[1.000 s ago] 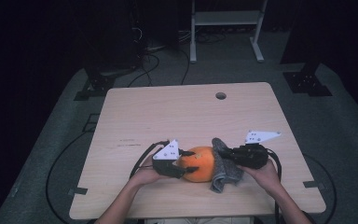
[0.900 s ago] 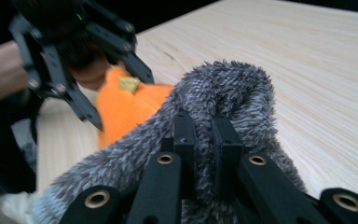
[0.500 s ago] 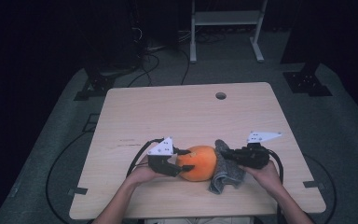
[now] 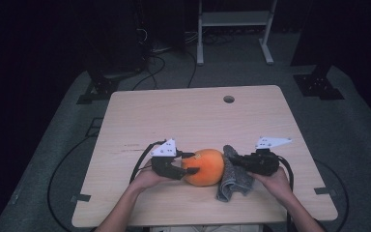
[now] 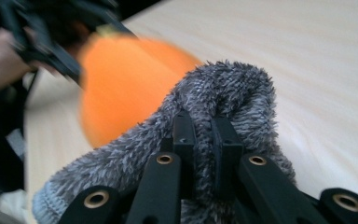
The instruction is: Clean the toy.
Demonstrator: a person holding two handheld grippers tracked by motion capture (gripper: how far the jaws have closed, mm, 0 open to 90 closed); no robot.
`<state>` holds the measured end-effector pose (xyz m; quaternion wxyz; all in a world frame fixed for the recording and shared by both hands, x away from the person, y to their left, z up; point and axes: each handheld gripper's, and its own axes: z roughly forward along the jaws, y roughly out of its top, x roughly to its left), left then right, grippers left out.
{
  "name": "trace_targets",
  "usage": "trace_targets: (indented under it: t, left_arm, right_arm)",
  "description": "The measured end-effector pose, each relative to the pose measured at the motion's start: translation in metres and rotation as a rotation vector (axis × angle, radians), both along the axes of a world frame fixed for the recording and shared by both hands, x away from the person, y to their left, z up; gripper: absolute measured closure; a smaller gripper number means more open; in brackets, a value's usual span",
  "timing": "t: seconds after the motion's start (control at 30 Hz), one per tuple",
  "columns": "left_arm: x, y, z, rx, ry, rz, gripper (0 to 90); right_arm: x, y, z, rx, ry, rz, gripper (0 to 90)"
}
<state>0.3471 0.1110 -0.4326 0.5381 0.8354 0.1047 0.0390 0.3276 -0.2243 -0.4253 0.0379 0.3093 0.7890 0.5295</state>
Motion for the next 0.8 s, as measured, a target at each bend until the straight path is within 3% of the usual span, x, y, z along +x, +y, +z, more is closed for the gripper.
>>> trace_targets:
  t: [0.1,0.17,0.23,0.3,0.4,0.43,0.5,0.6,0.8]
  left_arm:
    - [-0.004,-0.007,0.002,0.018,-0.03,-0.006,41.6]
    - [-0.005,-0.011,0.003,0.019,-0.035,-0.007,41.6]
    - [-0.005,-0.013,0.004,0.014,-0.032,-0.007,40.1]
    - [-0.003,-0.01,0.005,-0.001,-0.01,-0.009,32.7]
    - [0.004,-0.004,0.001,0.002,0.08,0.009,15.9]
    - [0.006,-0.002,-0.002,0.015,0.084,0.022,14.7]
    - [0.008,-0.002,-0.007,0.019,0.106,0.006,17.2]
    - [0.009,-0.001,-0.009,0.006,0.092,0.0,30.4]
    - [0.006,-0.001,-0.005,-0.01,0.063,0.033,46.7]
  right_arm:
    - [-0.007,0.01,0.017,0.037,-0.054,0.035,82.1]
    - [-0.008,0.018,0.026,0.034,-0.09,0.053,82.0]
    - [-0.006,0.024,0.025,0.011,-0.087,0.056,82.0]
    - [-0.003,0.029,0.018,-0.043,-0.084,0.051,82.1]
    - [-0.002,0.027,0.007,-0.017,-0.066,0.039,82.1]
    - [-0.001,0.026,0.006,-0.018,-0.067,0.034,82.2]
    - [0.0,0.023,0.004,-0.005,-0.056,0.026,82.1]
    - [0.001,0.019,0.002,-0.018,-0.054,0.02,82.2]
    - [0.002,-0.004,-0.011,-0.097,-0.012,-0.053,82.2]
